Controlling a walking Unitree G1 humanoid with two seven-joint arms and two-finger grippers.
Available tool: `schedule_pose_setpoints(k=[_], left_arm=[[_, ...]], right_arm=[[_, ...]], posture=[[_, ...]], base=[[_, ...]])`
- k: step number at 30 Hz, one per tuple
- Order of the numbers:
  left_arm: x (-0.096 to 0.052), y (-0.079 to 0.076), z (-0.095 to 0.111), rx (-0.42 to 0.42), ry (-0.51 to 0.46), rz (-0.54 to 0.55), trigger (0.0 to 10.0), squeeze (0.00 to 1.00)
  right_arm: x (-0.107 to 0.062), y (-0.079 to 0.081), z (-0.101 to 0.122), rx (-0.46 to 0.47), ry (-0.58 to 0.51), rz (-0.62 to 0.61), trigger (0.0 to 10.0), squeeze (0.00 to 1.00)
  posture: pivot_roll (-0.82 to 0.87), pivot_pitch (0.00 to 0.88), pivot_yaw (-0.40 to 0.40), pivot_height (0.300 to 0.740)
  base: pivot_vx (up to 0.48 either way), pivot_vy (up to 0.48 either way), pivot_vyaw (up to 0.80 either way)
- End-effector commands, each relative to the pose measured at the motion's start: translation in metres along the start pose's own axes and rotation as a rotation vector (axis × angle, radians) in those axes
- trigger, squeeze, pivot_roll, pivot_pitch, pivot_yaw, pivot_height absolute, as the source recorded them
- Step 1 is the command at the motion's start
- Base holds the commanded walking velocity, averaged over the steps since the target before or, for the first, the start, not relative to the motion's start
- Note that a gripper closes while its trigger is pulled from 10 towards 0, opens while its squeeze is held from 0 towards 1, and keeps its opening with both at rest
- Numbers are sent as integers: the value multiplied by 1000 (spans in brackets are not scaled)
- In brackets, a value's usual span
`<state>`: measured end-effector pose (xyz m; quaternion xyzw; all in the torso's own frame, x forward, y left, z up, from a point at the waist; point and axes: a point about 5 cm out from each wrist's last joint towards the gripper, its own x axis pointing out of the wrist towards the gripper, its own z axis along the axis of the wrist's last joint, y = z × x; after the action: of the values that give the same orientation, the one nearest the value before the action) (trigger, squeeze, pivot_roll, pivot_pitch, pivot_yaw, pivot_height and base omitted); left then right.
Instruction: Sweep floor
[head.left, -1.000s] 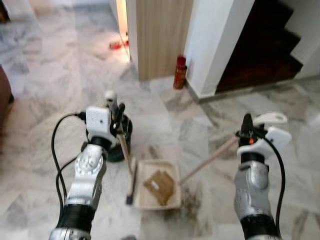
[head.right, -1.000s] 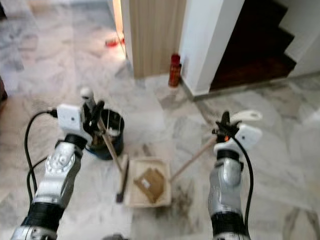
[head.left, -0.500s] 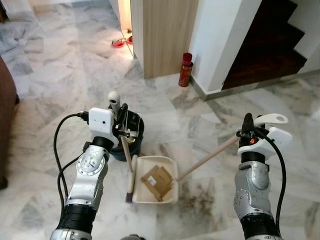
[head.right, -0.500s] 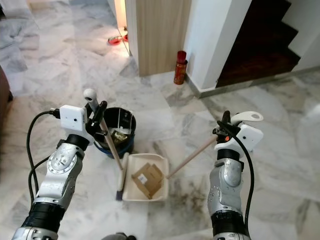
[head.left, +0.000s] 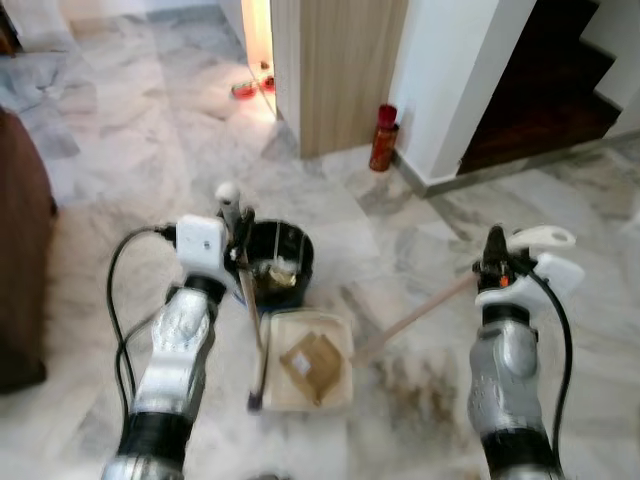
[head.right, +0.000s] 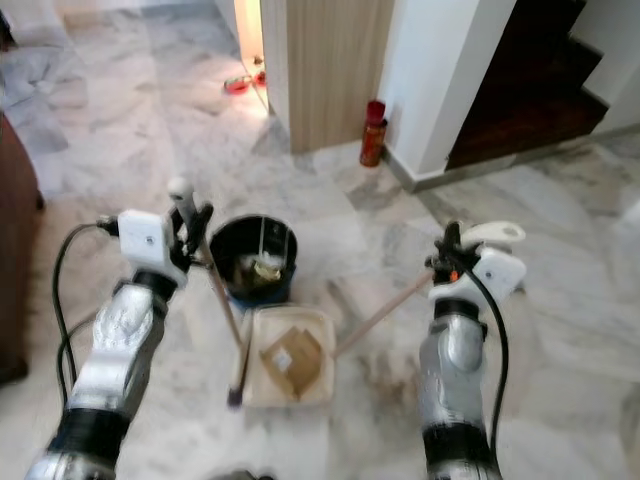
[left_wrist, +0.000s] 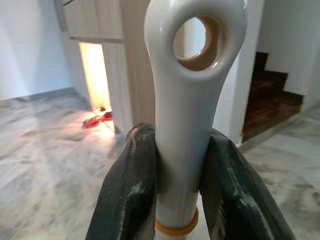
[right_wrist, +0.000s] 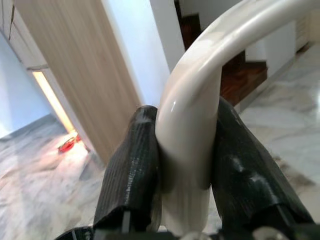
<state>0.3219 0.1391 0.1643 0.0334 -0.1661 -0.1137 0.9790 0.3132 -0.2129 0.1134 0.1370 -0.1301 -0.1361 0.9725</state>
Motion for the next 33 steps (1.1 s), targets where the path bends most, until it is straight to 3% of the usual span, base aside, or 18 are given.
schedule_pose_setpoints(k=[1,22,33], left_arm=[[3,0,12,-4,-55,-5,10000,0],[3,0,12,-13,-52,2,10000,0],[2,2,12,-3,-51,3,10000,0]], right_arm=[[5,6,10,15,-56,13,10000,0],[6,3,13,15,-57,12,10000,0],[6,6,12,23,-55,17,10000,0]], posture=[[190,93,-45,740],[188,118,-56,740],[191,125,-59,740]], base=[[0,326,0],[0,328,0],[0,0,0]])
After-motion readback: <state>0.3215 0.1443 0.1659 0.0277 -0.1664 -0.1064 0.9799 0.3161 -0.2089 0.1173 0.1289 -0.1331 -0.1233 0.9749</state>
